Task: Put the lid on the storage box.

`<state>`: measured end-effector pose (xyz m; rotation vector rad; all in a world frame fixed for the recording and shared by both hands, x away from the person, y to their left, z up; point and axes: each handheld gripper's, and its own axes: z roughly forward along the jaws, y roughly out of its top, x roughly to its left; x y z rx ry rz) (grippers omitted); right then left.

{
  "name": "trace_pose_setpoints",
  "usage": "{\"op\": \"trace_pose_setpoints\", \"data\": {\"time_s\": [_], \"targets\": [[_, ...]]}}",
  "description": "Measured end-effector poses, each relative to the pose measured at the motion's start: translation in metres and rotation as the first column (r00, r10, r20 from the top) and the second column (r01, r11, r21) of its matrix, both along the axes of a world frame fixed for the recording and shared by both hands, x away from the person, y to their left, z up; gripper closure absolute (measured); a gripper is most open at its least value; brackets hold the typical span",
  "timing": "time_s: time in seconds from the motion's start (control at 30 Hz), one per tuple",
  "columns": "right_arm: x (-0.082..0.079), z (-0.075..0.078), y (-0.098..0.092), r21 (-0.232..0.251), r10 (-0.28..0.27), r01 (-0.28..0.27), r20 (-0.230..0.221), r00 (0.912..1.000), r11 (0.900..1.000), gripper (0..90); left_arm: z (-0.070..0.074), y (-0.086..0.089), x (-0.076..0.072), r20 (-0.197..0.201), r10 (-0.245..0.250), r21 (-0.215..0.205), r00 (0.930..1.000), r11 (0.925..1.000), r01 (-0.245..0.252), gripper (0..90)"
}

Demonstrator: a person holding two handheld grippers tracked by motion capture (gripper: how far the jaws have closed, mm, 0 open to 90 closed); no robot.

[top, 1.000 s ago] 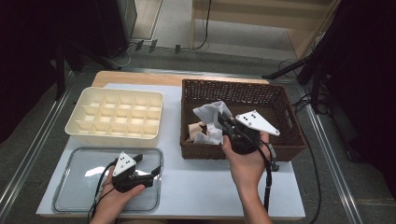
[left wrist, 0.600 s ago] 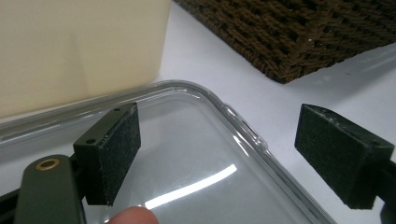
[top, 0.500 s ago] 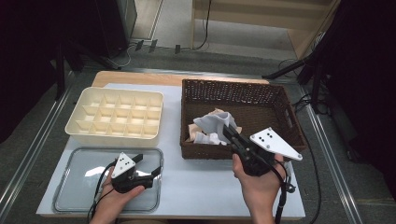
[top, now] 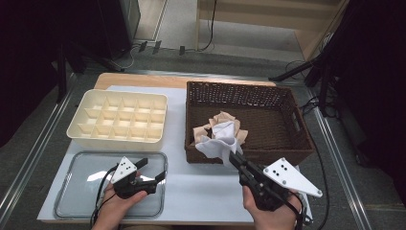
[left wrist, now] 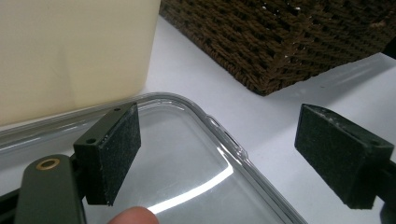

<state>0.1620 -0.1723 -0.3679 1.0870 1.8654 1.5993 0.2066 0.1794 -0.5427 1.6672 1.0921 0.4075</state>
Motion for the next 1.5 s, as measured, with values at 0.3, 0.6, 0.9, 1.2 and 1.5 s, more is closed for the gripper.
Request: {"op": "trace_pose_setpoints", "data": {"time_s": [0.3,0.6,0.9,1.2,1.5], "targets": [[-0.025,-0.022,0.002,0.029,0.070,-0.068,-0.044,0.9966,0.997,89.4,0.000,0.001,-0.001,0.006,-0.007,-0.005,1.0000,1.0000,0.007,15.4],[-0.026,-0.068,0.009,0.026,0.102,-0.100,-0.151,0.9832,0.995,89.3,0.004,0.004,-0.002,0.048,0.011,-0.045,0.9988,0.9990,-0.009,15.4],[-0.008,-0.114,-0.013,0.072,0.029,-0.010,-0.259,0.9654,0.997,89.0,0.006,0.001,-0.003,0.062,0.031,-0.033,0.9976,0.9990,-0.029,15.4],[0.011,-0.145,-0.054,0.059,-0.148,0.174,-0.311,0.9390,0.983,83.8,0.014,-0.006,-0.007,0.081,0.019,-0.063,0.9965,0.9979,-0.014,15.8],[0.017,-0.147,-0.055,0.017,-0.212,0.221,-0.227,0.9506,0.975,52.5,0.017,-0.022,-0.011,0.072,-0.008,-0.024,0.9974,0.9997,0.010,16.3]]}}
